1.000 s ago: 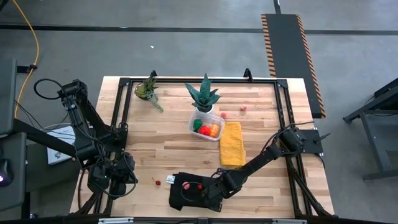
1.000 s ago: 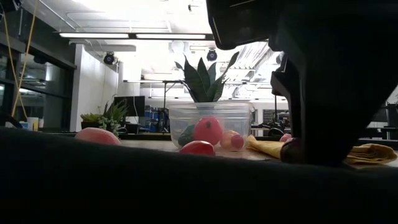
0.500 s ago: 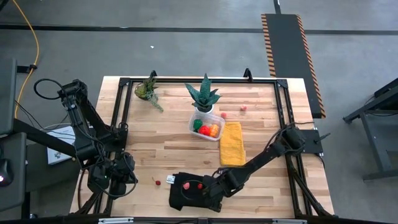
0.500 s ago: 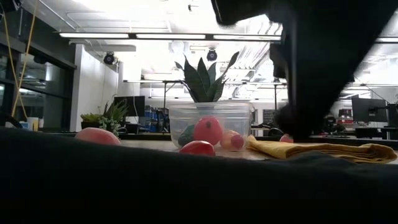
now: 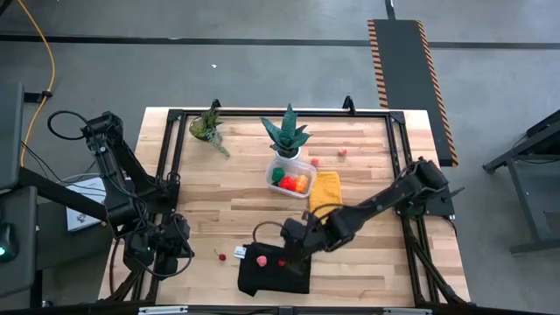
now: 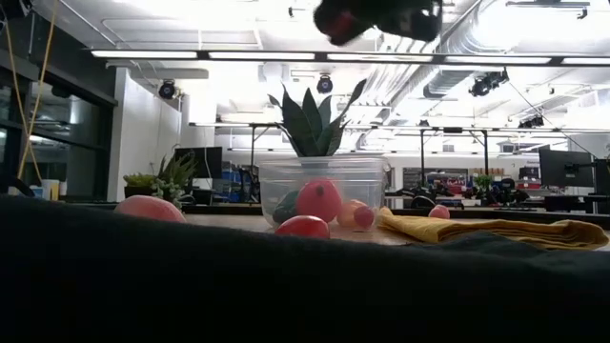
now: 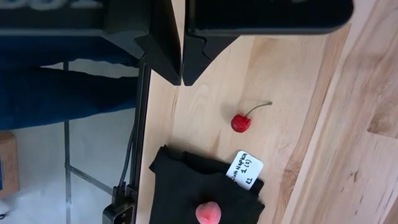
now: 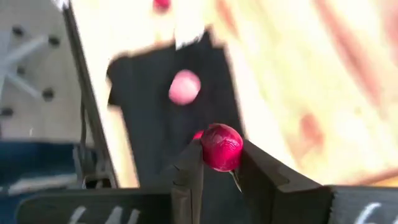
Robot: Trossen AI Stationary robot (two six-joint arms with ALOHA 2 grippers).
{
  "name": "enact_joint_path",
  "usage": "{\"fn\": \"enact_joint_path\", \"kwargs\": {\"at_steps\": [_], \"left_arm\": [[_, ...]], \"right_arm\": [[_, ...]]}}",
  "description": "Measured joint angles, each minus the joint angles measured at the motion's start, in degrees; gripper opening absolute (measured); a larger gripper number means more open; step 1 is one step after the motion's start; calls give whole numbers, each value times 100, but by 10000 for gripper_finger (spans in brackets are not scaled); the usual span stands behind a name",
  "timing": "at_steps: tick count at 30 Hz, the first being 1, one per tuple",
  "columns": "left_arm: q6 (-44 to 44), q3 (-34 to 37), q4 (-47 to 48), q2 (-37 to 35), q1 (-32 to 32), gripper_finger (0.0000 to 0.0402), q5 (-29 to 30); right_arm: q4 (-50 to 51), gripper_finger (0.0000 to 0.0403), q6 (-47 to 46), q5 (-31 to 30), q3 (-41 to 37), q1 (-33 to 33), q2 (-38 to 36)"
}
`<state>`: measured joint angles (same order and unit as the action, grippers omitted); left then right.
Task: Pick and placing Produce into tupperware
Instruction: Put the right red cherry into the transparent container
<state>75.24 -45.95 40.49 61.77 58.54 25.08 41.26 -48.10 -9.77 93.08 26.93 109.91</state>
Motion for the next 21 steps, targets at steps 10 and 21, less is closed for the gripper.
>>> {"fn": "enact_joint_path", "kwargs": {"at_steps": [10,21], "left_arm": [[4,0,-2,0,-2,5,8],[42,0,0,-1,-2,5,278]], "right_arm": [[171,67,208,-513,2,-576,-398],[1284,67,198,-567,2,-1473,-419]]}}
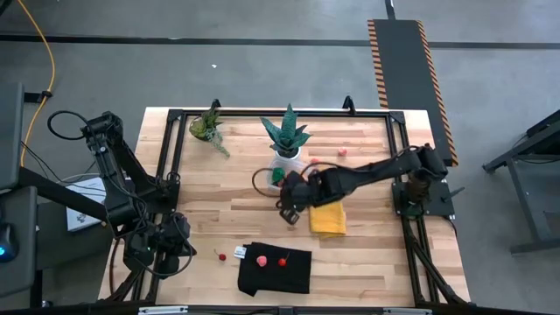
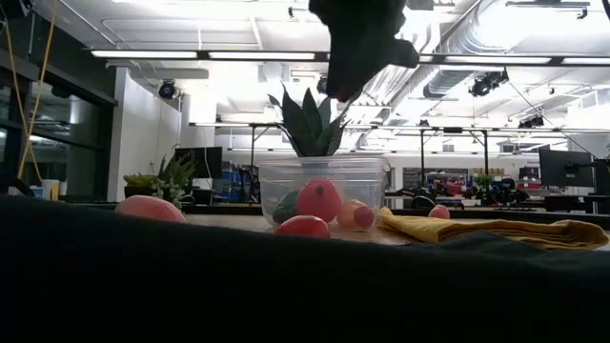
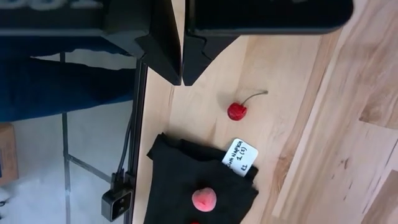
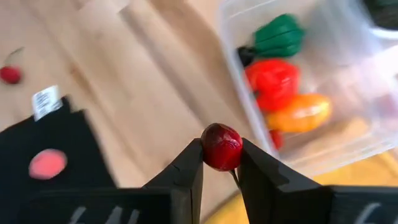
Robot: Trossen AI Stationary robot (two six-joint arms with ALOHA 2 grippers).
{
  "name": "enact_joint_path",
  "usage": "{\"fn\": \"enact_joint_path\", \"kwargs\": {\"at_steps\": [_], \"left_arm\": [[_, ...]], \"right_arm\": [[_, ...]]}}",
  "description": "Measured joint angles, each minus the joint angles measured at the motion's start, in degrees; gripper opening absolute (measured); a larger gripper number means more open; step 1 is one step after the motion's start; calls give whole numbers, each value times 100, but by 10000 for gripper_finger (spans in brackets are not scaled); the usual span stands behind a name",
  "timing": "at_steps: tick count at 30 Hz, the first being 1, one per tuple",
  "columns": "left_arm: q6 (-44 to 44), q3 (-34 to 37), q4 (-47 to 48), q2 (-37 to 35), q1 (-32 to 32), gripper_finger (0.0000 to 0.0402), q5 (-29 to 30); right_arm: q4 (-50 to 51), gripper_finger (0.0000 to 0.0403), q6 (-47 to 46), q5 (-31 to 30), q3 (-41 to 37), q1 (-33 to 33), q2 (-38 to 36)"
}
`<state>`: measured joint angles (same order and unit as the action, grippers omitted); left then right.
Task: Pick and placing Produce into tupperware
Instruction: Put the right red cherry into the transparent container
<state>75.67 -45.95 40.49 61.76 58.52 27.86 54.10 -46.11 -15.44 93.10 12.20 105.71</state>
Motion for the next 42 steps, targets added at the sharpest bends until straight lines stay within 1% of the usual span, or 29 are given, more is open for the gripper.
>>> {"fn": "enact_joint_path", "kwargs": {"at_steps": [10,17,33,36,42], "left_arm": [[173,0,13,0,0,5,179],[280,0,15,0,0,5,285],[283,0,29,0,0,5,327],[283,0,35,0,0,5,329],[283,0,37,0,0,5,327]], "right_arm": [[190,67,271,-72,0,-899,0],[402,67,512,-66,-2,-1275,0],[394,67,626,14,-2,-1363,4],[393,80,654,101,-2,-1370,4],[390,121,611,107,-2,-1370,4]]}}
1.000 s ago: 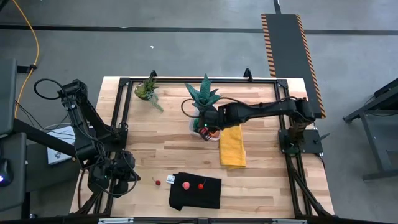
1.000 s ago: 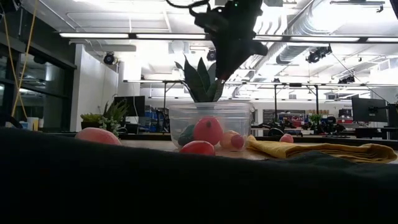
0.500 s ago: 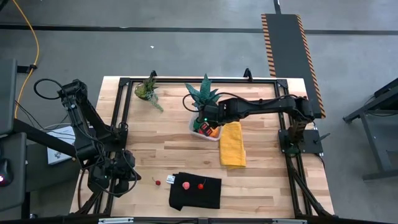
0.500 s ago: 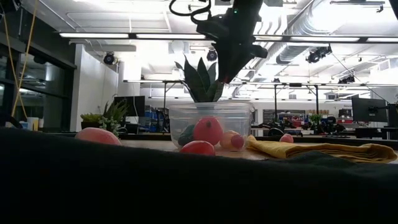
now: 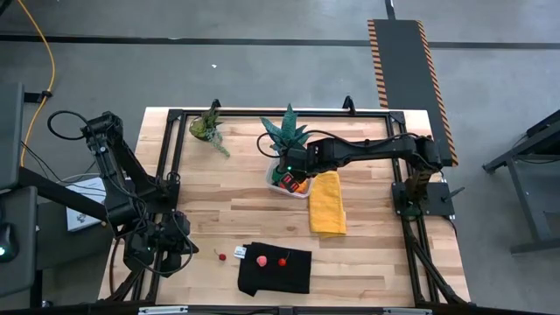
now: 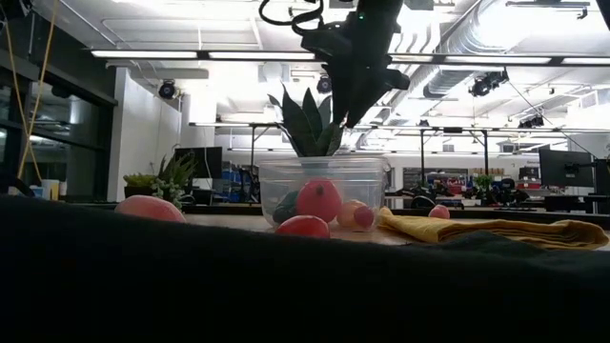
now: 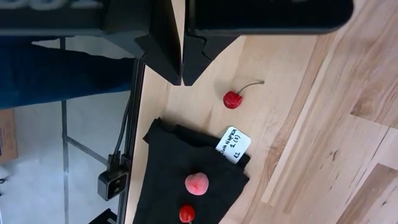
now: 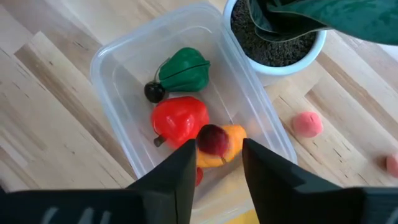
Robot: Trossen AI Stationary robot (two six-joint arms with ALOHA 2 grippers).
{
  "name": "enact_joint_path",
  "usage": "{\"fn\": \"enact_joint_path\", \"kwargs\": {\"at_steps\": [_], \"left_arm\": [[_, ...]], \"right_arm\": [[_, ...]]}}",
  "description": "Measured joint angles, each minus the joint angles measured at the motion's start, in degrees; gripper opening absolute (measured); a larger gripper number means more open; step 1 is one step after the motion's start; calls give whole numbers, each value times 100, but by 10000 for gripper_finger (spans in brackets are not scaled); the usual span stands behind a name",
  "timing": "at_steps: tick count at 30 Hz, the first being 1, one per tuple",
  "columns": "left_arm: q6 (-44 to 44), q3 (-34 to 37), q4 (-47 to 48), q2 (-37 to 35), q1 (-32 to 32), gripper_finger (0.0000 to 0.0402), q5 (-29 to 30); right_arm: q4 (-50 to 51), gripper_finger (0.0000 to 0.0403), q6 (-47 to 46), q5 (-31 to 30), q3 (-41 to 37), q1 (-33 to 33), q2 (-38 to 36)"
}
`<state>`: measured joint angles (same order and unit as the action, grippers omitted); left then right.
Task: Pick and placing Produce into tupperware
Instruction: Put the right red cherry into the transparent container
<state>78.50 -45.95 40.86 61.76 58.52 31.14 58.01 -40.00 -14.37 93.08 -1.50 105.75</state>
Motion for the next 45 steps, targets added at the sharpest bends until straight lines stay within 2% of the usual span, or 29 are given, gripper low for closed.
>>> {"fn": "enact_joint_path", "kwargs": {"at_steps": [8,12,17,26,34,41,45], "left_arm": [[0,0,-2,0,0,6,0],[-7,0,-2,1,0,5,0],[-11,0,-4,0,0,5,0],[-121,0,-5,0,0,5,0],[-223,0,-7,0,0,5,1],[-221,0,-13,0,0,6,42],[-221,0,-53,0,0,5,40]], "right_arm": [[-1,126,-36,6,-2,0,0],[-85,126,-47,360,-4,94,2],[-757,126,98,1009,-4,542,2],[-1799,126,-39,1128,-4,1579,2],[-3011,126,283,1467,-4,2464,25],[-3389,126,-559,1412,-6,2719,508],[-3722,126,-276,1591,-9,2739,769]]}}
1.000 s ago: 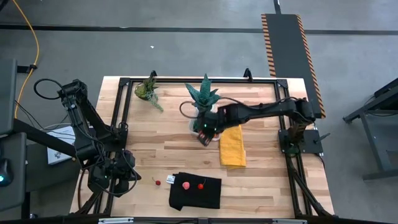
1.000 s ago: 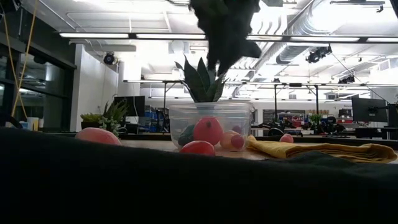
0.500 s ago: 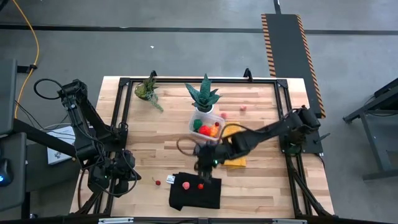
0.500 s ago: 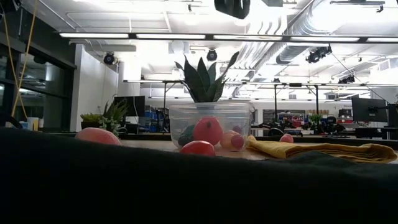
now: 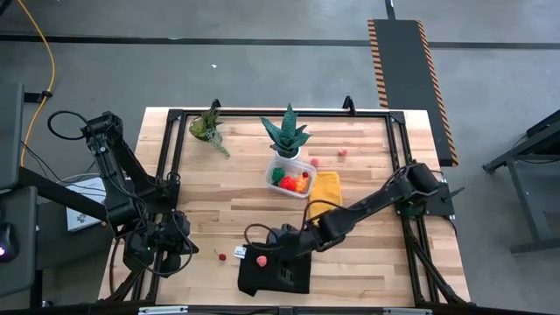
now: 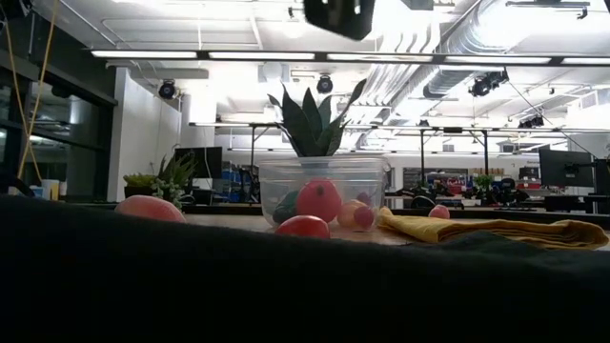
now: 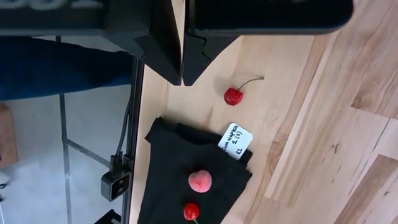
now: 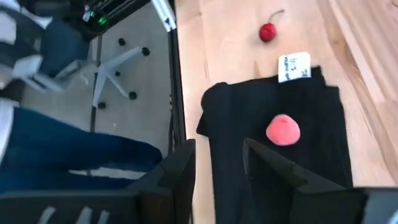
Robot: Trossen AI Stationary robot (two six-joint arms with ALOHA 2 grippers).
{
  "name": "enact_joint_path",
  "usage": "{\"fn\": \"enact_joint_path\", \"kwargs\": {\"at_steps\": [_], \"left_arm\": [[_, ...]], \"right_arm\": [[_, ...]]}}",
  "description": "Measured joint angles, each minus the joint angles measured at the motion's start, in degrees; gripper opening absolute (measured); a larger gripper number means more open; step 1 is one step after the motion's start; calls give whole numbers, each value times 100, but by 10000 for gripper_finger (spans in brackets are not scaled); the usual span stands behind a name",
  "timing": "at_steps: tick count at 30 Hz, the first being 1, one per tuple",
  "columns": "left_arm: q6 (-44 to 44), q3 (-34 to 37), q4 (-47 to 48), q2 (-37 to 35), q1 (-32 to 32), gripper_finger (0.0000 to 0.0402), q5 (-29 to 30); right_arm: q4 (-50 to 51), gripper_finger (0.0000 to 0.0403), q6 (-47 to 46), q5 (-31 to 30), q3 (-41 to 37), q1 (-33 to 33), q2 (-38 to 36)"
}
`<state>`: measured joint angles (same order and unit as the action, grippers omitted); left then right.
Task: Pick and placing Produce into tupperware
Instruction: Put the right red cherry into the transparent container
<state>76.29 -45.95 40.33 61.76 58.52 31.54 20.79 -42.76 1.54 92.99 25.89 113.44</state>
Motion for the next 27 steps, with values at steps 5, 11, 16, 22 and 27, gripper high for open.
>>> {"fn": "enact_joint_path", "kwargs": {"at_steps": [5,11,16,22,27], "left_arm": [[4,0,-2,0,0,5,0],[57,0,-4,0,0,5,-1],[66,0,-12,0,0,5,-1],[66,0,4,2,0,5,-25],[66,0,11,0,0,5,-39]], "right_arm": [[58,126,559,53,0,85,136],[390,126,914,48,14,121,134],[1242,126,1397,-29,525,76,214],[2101,126,1702,-151,929,35,410],[2154,126,2019,-131,944,36,475]]}}
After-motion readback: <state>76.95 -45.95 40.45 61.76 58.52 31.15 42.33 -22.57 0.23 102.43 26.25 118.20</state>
